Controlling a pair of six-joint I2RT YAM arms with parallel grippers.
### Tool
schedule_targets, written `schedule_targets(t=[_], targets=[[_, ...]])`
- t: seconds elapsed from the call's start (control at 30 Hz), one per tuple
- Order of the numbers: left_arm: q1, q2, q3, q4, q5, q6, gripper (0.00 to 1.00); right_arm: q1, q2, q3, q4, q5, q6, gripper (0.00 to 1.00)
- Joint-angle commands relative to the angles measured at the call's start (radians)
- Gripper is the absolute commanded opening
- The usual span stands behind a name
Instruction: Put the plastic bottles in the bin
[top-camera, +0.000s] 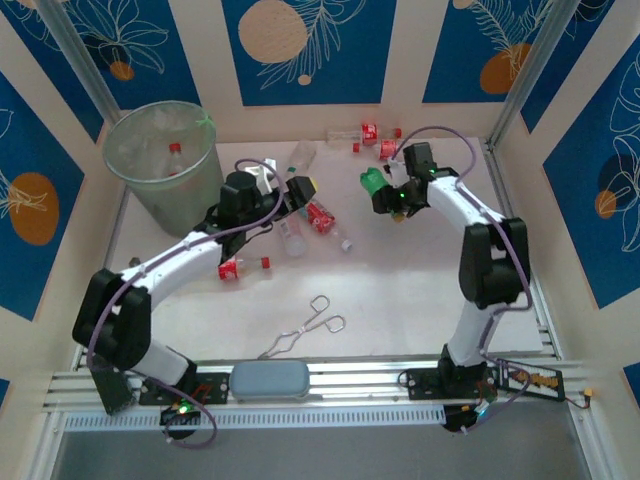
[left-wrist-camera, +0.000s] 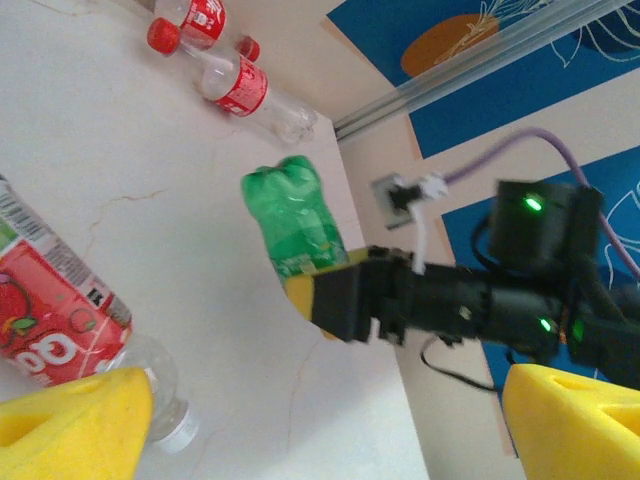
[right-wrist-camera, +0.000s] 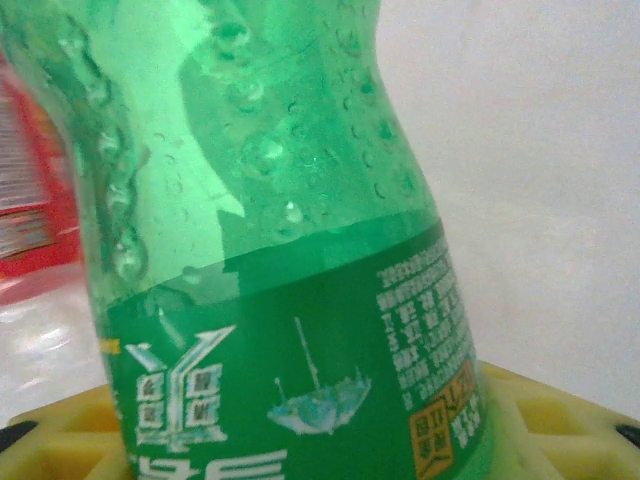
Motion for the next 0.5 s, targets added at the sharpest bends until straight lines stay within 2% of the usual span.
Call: schedule_targets(t=[0.0, 0.13, 0.3, 0.47], targets=[[-0.022, 0.053, 0.051, 0.097, 0.039, -0.05, 0.9, 0.006, -0.135, -0.112, 0.057, -0.199, 0.068, 0.55], [-0.041, 0.128, 0.085, 0.18, 0.081, -0.088, 0.91, 0.036, -0.274, -0.245, 0.146, -0.315, 0.17, 0.53], [-0.084, 0.179, 0.122, 0.192, 0.062, -0.066, 0.95, 0.105, -0.372, -0.325, 0.209, -0.354, 0.25, 0.53], [-0.122, 0.222, 0.154, 0.213, 0.076, -0.076, 0.97, 0.134, -0.403, -0.324, 0.212, -0.385, 0.272, 0.53]])
